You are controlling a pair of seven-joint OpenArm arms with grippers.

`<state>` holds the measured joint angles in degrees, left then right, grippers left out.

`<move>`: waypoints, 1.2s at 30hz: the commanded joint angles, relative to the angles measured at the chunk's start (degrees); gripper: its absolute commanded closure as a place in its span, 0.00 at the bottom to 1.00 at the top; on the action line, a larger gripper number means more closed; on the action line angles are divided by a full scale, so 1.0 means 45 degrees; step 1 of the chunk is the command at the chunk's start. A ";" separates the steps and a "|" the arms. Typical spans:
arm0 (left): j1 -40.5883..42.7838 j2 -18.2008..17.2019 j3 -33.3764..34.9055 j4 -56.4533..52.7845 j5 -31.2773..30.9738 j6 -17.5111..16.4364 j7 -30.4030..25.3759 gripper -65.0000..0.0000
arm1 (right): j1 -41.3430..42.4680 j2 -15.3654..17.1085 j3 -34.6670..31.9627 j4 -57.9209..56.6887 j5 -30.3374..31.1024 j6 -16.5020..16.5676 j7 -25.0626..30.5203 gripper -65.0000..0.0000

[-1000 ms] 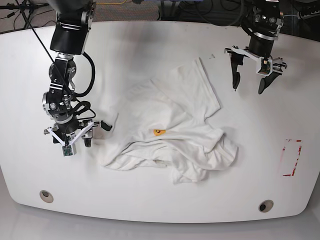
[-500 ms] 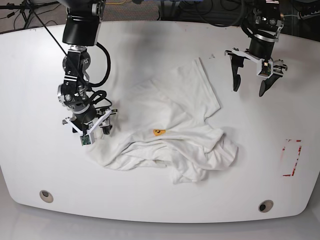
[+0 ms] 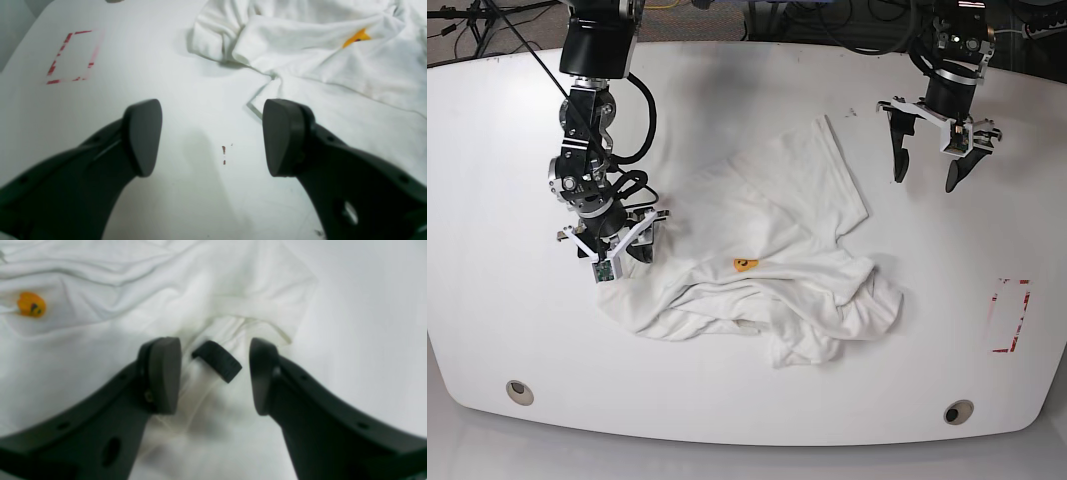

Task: Fold the T-shirt properly
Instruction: 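Release the fabric and lift the right gripper back over the shirt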

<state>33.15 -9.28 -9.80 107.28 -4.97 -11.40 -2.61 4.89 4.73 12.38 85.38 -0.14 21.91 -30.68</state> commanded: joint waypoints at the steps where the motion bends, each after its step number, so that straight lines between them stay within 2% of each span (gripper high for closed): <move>1: -0.0038 -0.0091 -0.0053 0.0224 -0.0044 0.0050 -0.0376 0.32 | 0.0045 -0.0123 -0.0030 0.0412 0.0071 -0.0001 0.0257 0.51; 8: -0.0080 -0.0095 -0.0040 0.0251 -0.0067 0.0057 -0.0390 0.32 | -0.0048 -0.0278 -0.0138 0.0412 0.0088 0.0029 0.0266 0.51; 26: -0.0051 -0.0087 -0.0019 0.0228 -0.0083 0.0044 -0.0373 0.32 | 0.0893 -0.0064 -0.0162 -0.0471 0.0123 0.0117 0.0353 0.51; 36: -0.0012 -0.0057 0.0006 0.0240 -0.0081 0.0065 -0.0394 0.32 | 0.0842 -0.0056 -0.0575 0.0000 0.0146 0.0088 0.0358 0.52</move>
<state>32.69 -9.26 -9.58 107.28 -4.99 -11.38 -2.61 8.54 4.27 11.31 82.72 0.10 22.35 -30.44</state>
